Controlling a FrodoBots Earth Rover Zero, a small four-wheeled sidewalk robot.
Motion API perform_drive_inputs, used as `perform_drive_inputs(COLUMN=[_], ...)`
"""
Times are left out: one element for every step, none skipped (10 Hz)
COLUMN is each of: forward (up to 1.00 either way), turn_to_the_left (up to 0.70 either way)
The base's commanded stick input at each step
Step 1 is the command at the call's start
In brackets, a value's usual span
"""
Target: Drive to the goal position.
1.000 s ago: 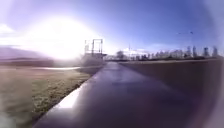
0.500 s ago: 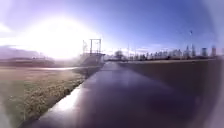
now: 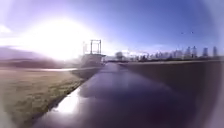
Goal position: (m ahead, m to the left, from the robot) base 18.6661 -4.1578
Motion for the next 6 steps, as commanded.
perform_drive_inputs(forward=[1.0, 1.0, 1.0, 1.0, 1.0, 1.0], turn_to_the_left=[0.0, 0.0, 0.0, 0.0, 0.0, 0.0])
